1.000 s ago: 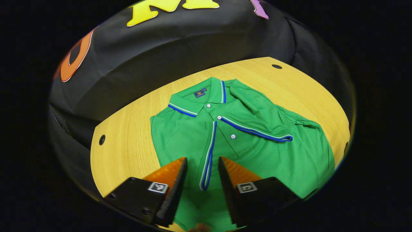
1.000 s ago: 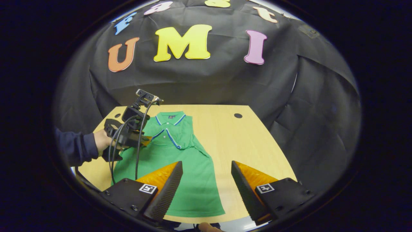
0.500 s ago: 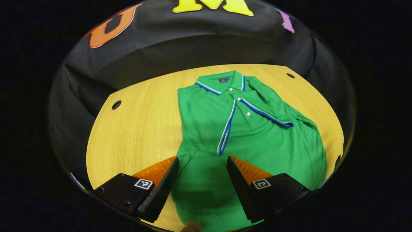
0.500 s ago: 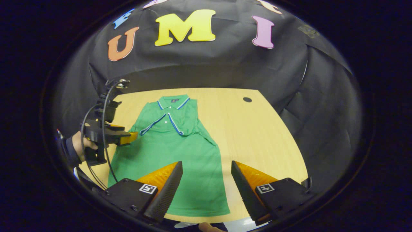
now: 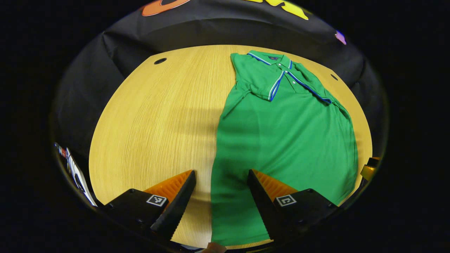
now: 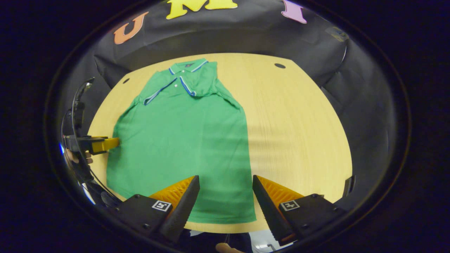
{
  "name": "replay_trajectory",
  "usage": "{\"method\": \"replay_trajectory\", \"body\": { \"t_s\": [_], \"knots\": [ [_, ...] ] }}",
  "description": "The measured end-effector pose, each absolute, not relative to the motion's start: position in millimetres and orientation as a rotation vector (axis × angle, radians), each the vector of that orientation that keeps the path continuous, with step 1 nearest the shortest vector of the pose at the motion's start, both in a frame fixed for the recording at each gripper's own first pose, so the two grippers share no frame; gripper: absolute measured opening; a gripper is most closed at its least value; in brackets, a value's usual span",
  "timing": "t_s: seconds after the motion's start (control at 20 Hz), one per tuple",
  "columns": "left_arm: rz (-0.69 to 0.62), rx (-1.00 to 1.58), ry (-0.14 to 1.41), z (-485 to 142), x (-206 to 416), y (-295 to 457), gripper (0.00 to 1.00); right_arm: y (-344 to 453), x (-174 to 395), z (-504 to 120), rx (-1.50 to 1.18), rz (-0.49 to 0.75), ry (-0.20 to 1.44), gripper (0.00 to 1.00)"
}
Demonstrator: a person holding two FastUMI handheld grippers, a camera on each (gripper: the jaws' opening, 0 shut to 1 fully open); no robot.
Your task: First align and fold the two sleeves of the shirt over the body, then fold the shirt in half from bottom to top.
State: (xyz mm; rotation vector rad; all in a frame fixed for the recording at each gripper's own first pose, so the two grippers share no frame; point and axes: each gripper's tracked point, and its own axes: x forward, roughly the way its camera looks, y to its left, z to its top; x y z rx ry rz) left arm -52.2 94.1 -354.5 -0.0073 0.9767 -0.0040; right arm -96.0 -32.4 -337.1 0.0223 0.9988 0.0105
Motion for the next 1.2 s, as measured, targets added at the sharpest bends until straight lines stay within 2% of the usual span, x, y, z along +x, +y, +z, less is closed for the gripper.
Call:
{"method": "replay_trajectory", "body": {
  "t_s": [0.2, 0.6, 0.75, 0.8, 1.1, 1.15, 1.2],
  "knots": [
    [-0.007, -0.118, 1.058, -353.9, -96.3, 85.7, 0.96, -42.3, -112.3, -351.7, 0.042, 0.001, 1.077, 0.94],
    [-0.034, -0.146, 1.269, -363.2, -172.6, 75.2, 0.97, -42.4, -141.8, -376.7, 0.047, -0.006, 1.217, 0.96],
    [-0.014, -0.136, 1.321, -370.8, -182.2, 82.7, 1.0, -40.9, -146.4, -384.2, 0.045, 0.0, 1.255, 0.96],
    [-0.007, -0.141, 1.346, -374.8, -185.5, 83.5, 0.97, -39.6, -148.9, -387.1, 0.038, -0.002, 1.273, 0.94],
    [-0.006, -0.064, 1.379, -382.8, -186.0, 81.5, 0.95, -36.9, -144.3, -387.6, -0.035, 0.01, 1.297, 0.96],
    [0.006, -0.07, 1.381, -382.5, -186.8, 82.2, 0.95, -36.0, -143.6, -387.2, -0.04, 0.015, 1.307, 0.92],
    [0.015, -0.082, 1.382, -382.9, -186.0, 83.2, 0.96, -35.9, -144.4, -387.1, -0.038, 0.013, 1.317, 0.95]
  ]
}}
